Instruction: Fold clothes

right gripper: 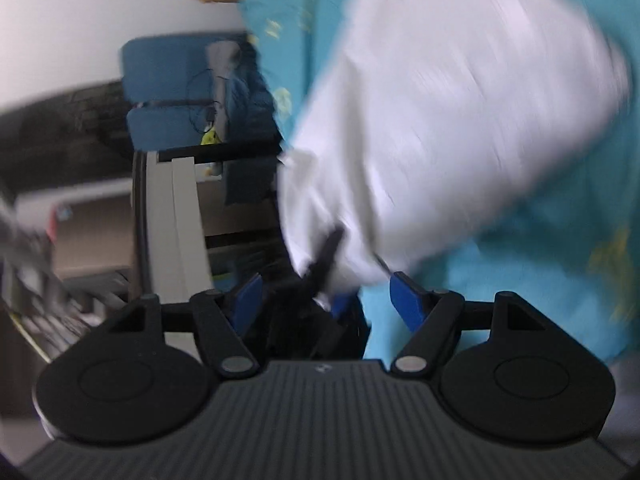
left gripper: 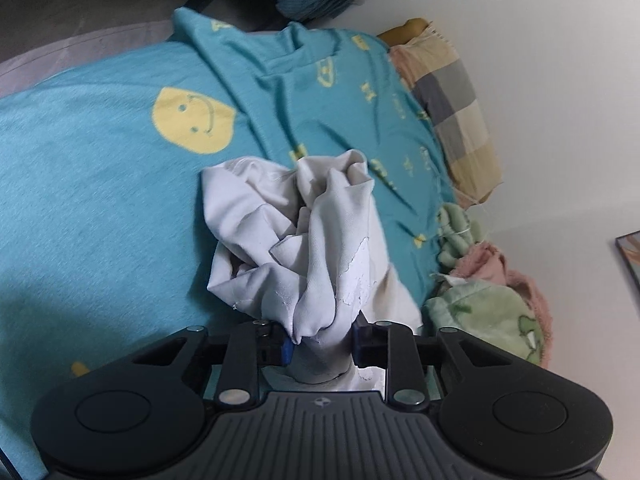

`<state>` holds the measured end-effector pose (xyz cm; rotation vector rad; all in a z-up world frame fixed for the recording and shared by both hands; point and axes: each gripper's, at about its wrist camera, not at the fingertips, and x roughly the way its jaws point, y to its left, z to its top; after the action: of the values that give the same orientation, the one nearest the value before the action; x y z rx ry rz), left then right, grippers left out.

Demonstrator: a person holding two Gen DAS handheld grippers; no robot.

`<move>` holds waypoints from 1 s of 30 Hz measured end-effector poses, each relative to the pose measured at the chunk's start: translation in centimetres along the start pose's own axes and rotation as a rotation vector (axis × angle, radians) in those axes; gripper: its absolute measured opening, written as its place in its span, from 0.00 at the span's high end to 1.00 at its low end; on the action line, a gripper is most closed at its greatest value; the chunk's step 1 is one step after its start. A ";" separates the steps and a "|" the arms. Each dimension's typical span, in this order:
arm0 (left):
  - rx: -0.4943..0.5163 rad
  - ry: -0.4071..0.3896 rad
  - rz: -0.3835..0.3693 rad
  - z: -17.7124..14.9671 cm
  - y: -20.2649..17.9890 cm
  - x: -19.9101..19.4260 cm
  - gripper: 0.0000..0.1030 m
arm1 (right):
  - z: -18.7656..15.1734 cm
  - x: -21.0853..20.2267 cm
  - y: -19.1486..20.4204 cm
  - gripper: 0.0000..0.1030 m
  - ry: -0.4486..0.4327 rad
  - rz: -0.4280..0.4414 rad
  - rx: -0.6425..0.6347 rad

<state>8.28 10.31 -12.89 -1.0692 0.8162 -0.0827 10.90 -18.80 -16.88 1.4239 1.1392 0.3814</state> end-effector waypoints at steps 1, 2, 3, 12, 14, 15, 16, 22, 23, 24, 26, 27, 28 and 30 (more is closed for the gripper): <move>-0.001 -0.007 -0.013 0.1 -0.1 -0.1 0.75 | 0.1 0.3 -0.5 0.29 -0.002 -0.009 0.026; -0.003 -0.013 -0.026 0.1 -0.3 -0.3 0.75 | 0.3 0.5 -0.9 0.29 -0.011 -0.026 0.043; -0.004 -0.019 -0.033 0.3 -0.3 -0.4 0.75 | 0.5 0.5 -1.3 0.29 -0.028 -0.036 0.065; -0.021 -0.033 -0.048 0.9 0.1 -0.8 0.76 | 2.4 -3.0 -3.1 0.32 -0.335 -0.103 0.166; -0.013 -0.034 -0.047 1.1 0.0 -0.8 0.76 | 2.8 -3.4 -2.9 0.46 -0.383 -0.116 0.161; -0.009 -0.035 -0.046 1.1 -0.1 -0.8 0.75 | 2.7 -3.2 -2.5 0.58 -0.391 -0.123 0.135; -0.006 -0.036 -0.048 1.2 -0.1 -0.9 0.75 | 2.6 -3.0 -2.0 0.62 -0.399 -0.131 0.106; 0.058 -0.022 -0.065 1.8 -1.5 -2.3 0.76 | 1.5 -4.0 0.1 0.77 -0.429 -0.092 0.008; 0.072 -0.017 -0.070 1.8 -2.0 -2.8 0.76 | 1.5 -4.7 0.4 0.78 -0.431 -0.086 -0.004; 0.086 -0.013 -0.076 1.9 -2.5 -3.3 0.76 | 1.3 -5.3 0.7 0.78 -0.436 -0.078 -0.015; 0.086 -0.002 -0.095 1.7 -3.7 -4.4 0.76 | 0.9 -6.7 1.5 0.78 -0.449 -0.059 -0.038; 0.086 0.003 -0.105 1.6 -4.3 -4.9 0.76 | 0.8 -7.5 1.8 0.78 -0.456 -0.048 -0.047; 0.088 0.006 -0.115 1.4 -5.2 -5.2 0.76 | 0.6 -8.3 2.2 0.78 -0.461 -0.039 -0.053; 0.111 0.012 -0.129 1.2 -7.6 -5.7 0.76 | 0.7 -10.1 2.9 0.78 -0.470 -0.023 -0.064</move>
<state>7.34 9.79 -3.40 -1.0166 0.7451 -0.2407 7.93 -26.64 -10.56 1.3505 0.7522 0.0566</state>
